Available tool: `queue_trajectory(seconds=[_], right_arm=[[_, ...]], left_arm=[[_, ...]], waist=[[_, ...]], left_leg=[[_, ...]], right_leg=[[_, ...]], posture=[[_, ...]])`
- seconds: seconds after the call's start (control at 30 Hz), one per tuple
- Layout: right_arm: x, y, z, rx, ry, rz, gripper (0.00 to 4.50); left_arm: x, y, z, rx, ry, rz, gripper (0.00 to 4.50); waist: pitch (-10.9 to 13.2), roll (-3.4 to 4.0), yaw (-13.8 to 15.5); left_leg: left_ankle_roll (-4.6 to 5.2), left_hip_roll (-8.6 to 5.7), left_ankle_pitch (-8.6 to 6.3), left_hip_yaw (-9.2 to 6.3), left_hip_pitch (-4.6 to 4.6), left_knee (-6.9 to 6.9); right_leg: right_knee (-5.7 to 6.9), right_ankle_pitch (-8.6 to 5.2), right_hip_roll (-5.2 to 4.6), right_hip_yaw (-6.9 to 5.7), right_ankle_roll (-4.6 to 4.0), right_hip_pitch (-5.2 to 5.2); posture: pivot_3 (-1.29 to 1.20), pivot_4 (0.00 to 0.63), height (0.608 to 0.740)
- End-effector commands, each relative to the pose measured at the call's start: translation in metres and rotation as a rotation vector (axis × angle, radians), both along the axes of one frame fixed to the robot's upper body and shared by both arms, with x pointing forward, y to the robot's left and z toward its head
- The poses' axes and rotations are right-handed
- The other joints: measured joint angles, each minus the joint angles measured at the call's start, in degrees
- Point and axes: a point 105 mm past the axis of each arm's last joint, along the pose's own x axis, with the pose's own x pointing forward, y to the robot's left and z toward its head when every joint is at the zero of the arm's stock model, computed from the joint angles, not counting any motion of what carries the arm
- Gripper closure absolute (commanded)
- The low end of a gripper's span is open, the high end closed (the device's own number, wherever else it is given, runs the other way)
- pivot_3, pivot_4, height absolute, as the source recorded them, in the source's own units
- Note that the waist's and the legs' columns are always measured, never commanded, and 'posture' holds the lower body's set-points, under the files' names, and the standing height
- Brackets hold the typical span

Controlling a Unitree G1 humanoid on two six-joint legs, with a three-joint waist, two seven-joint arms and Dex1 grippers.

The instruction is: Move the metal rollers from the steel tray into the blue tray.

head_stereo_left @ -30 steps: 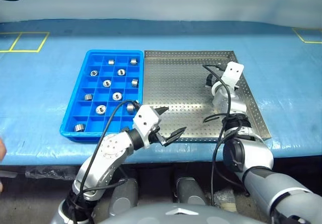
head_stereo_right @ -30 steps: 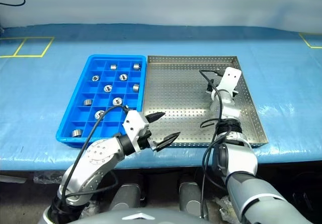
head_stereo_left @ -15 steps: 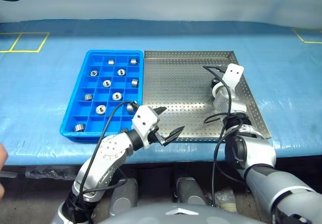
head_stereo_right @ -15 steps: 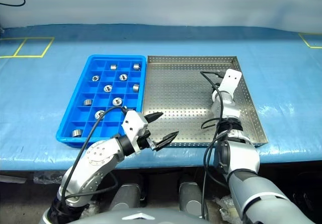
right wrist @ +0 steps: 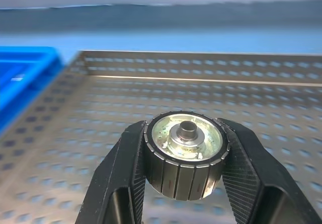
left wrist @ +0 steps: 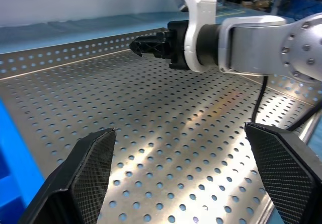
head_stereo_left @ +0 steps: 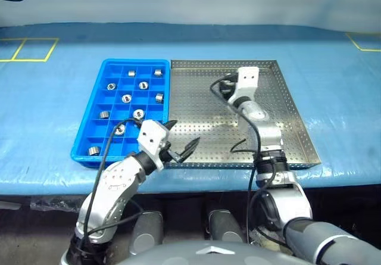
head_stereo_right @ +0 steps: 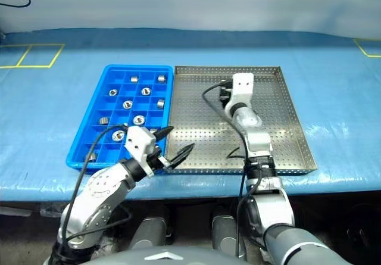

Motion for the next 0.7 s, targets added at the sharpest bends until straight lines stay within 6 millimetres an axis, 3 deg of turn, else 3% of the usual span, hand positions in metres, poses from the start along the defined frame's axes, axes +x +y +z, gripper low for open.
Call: queue_trajectory(seconds=[0.03,0.17,0.37,0.53,0.7], right_arm=[[-0.016,0.034,0.028,-0.010,-0.086,0.165,2.76],[-0.042,0.081,0.033,-0.011,-0.086,0.389,2.76],[-0.083,0.128,0.022,-0.014,-0.036,0.667,2.76],[-0.110,0.148,-0.001,-0.060,0.023,0.814,2.76],[-0.125,0.152,-0.020,-0.093,0.074,0.860,2.76]], left_arm=[[-0.008,0.015,0.019,-0.004,-0.083,0.047,0.00],[-0.023,0.033,0.017,0.028,-0.068,0.097,0.00],[-0.043,0.051,0.010,0.077,-0.033,0.160,0.00],[-0.057,0.057,0.006,0.080,-0.002,0.183,0.00],[-0.065,0.056,0.000,0.092,0.035,0.162,0.00]], waist=[[0.00,0.00,0.43],[0.00,-0.01,1.53],[0.00,-0.02,3.86],[0.00,-0.05,5.55],[-0.01,-0.08,6.76]], left_leg=[[0.00,0.00,0.00,0.00,0.00,0.02],[-0.01,0.00,0.00,0.00,0.00,0.00],[-0.02,0.02,-0.01,-0.06,-0.02,-0.07],[-0.08,0.07,-0.05,-0.07,0.04,-0.04],[-0.11,0.25,-0.08,-0.04,-0.08,-0.05]], right_leg=[[0.00,-0.07,-0.01,-0.01,-0.11,0.00],[-0.06,-0.18,-0.04,-0.04,-0.27,0.03],[-0.11,-0.31,-0.08,-0.14,-0.40,0.00],[-0.26,-0.42,-0.17,-0.19,-0.24,-0.18],[-0.34,-0.44,-0.28,-0.20,-0.23,-0.30]], posture=[[0.21,0.150,0.740],[0.26,0.150,0.740],[0.34,0.150,0.740],[0.37,0.150,0.740],[0.37,0.150,0.740]])
